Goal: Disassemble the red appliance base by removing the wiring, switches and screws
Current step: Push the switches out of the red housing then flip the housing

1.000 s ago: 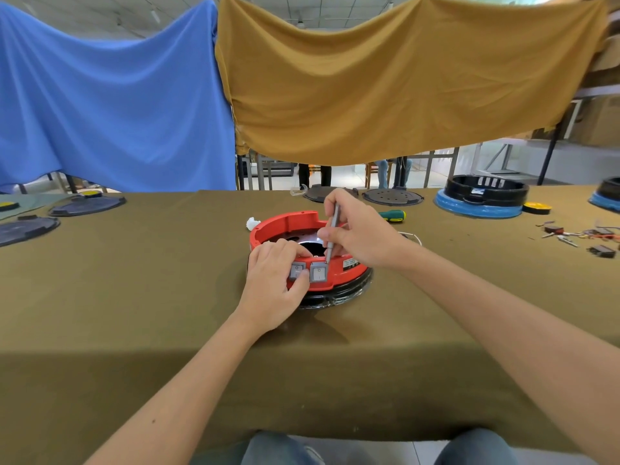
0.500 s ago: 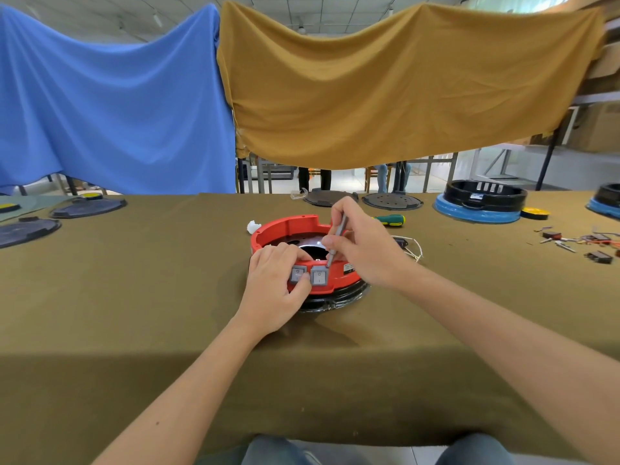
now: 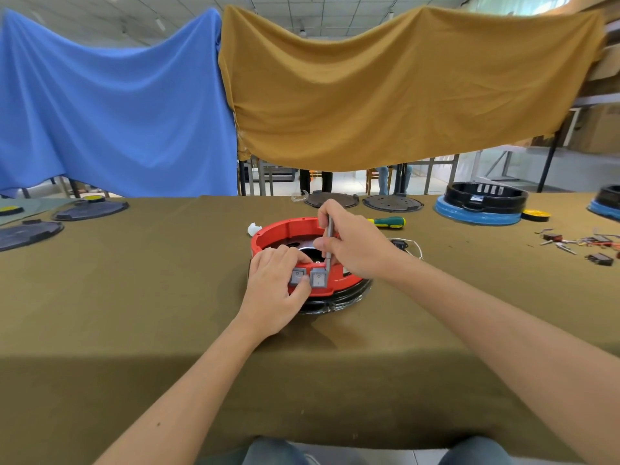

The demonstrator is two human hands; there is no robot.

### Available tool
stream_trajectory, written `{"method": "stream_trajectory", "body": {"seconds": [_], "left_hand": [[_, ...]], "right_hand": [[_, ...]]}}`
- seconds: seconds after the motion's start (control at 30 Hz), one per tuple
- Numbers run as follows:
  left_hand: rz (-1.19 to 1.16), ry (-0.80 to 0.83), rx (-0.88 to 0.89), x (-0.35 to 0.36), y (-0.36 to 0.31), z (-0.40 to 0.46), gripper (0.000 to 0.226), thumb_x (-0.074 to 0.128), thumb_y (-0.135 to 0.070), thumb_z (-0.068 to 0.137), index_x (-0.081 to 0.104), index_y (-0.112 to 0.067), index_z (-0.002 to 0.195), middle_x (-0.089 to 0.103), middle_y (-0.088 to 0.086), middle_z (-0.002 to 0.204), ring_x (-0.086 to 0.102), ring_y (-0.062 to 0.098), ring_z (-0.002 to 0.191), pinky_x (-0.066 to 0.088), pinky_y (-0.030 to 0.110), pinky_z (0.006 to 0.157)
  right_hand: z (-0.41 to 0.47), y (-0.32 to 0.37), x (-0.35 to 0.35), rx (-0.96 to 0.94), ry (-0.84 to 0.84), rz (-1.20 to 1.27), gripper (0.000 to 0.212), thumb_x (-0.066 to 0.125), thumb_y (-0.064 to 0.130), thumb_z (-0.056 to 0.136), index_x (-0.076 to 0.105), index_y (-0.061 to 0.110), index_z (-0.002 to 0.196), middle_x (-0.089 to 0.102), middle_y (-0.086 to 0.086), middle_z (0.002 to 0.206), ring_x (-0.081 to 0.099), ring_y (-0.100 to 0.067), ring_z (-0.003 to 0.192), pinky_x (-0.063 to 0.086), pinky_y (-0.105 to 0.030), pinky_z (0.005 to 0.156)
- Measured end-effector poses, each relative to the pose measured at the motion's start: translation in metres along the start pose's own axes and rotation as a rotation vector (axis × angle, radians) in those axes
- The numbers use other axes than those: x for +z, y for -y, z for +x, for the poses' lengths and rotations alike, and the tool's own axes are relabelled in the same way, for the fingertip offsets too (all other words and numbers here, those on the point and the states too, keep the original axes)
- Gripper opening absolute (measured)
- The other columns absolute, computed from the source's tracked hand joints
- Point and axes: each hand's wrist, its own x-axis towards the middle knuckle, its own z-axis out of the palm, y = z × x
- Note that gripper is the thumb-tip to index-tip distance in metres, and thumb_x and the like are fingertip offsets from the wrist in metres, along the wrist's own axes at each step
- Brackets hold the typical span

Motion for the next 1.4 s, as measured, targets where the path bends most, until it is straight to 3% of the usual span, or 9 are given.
{"method": "stream_trajectory", "body": {"seconds": [0.2,0.37,0.47,0.6,0.77,0.9,1.17,1.27,1.4], "left_hand": [[-0.005,-0.003,-0.001,-0.001,0.0,0.0,0.033,0.039,-0.042,0.083,0.058,-0.022,0.102,0.055,-0.012,0.096,0.046,0.011,0.097,0.028,0.027,0.098],[-0.007,-0.012,0.001,0.0,0.0,0.001,0.031,0.041,-0.041,0.083,0.059,-0.024,0.102,0.055,-0.013,0.097,0.046,0.01,0.097,0.028,0.027,0.099],[0.001,-0.011,-0.001,0.001,0.002,0.0,0.028,0.042,-0.04,0.083,0.058,-0.025,0.102,0.054,-0.013,0.095,0.046,0.01,0.096,0.029,0.028,0.097],[-0.001,-0.011,0.005,0.001,0.002,0.001,0.028,0.042,-0.039,0.083,0.057,-0.025,0.102,0.053,-0.015,0.095,0.045,0.01,0.096,0.027,0.025,0.097],[-0.018,-0.024,0.008,0.001,0.001,0.001,0.028,0.042,-0.039,0.082,0.058,-0.025,0.101,0.052,-0.015,0.094,0.043,0.008,0.094,0.025,0.023,0.096],[-0.02,-0.013,0.004,0.0,0.001,0.001,0.028,0.043,-0.039,0.083,0.058,-0.025,0.102,0.052,-0.015,0.095,0.045,0.01,0.097,0.024,0.023,0.098],[-0.03,-0.021,0.008,-0.001,0.0,0.0,0.027,0.045,-0.038,0.079,0.058,-0.026,0.1,0.053,-0.015,0.094,0.045,0.01,0.094,0.028,0.027,0.099],[-0.015,-0.019,0.023,-0.001,0.0,-0.001,0.03,0.049,-0.04,0.076,0.056,-0.024,0.101,0.051,-0.015,0.093,0.046,0.011,0.093,0.029,0.029,0.098],[0.006,-0.024,0.036,-0.001,0.0,-0.001,0.033,0.054,-0.048,0.078,0.054,-0.025,0.101,0.049,-0.014,0.092,0.044,0.011,0.091,0.03,0.029,0.097]], "right_hand": [[0.003,0.004,-0.004,-0.006,0.048,-0.015,0.02,0.06,0.02,0.099,0.04,0.024,0.095,0.067,-0.01,0.081,0.066,-0.024,0.071,0.055,-0.036,0.06],[-0.014,-0.004,0.004,0.02,-0.08,0.157,0.018,0.059,0.016,0.098,0.041,0.02,0.098,0.064,-0.007,0.082,0.066,-0.022,0.079,0.057,-0.046,0.075],[-0.023,-0.007,0.013,0.011,-0.164,0.181,0.018,0.059,0.015,0.099,0.041,0.019,0.097,0.06,-0.004,0.078,0.066,-0.028,0.082,0.055,-0.047,0.072],[-0.01,-0.005,0.005,0.028,-0.087,0.157,0.021,0.06,0.015,0.098,0.04,0.022,0.094,0.064,-0.011,0.084,0.067,-0.027,0.081,0.057,-0.048,0.075],[0.005,-0.002,-0.003,0.017,0.028,0.058,0.024,0.062,0.019,0.097,0.041,0.027,0.09,0.065,-0.011,0.082,0.066,-0.026,0.068,0.057,-0.037,0.06],[0.01,-0.003,-0.005,0.036,0.069,0.11,0.023,0.062,0.017,0.097,0.042,0.027,0.091,0.067,-0.013,0.084,0.07,-0.025,0.071,0.061,-0.035,0.062],[-0.005,-0.01,0.001,0.007,-0.175,0.361,0.026,0.06,0.01,0.097,0.041,0.025,0.088,0.058,-0.006,0.081,0.069,-0.019,0.074,0.057,-0.023,0.057],[-0.006,-0.001,0.008,-0.066,-0.188,0.383,0.027,0.06,0.01,0.097,0.041,0.026,0.089,0.059,-0.002,0.079,0.069,-0.009,0.069,0.055,-0.021,0.059],[-0.004,0.007,0.014,-0.146,-0.126,0.215,0.02,0.06,0.013,0.098,0.042,0.021,0.095,0.063,-0.005,0.077,0.064,-0.013,0.068,0.056,-0.028,0.063]]}}
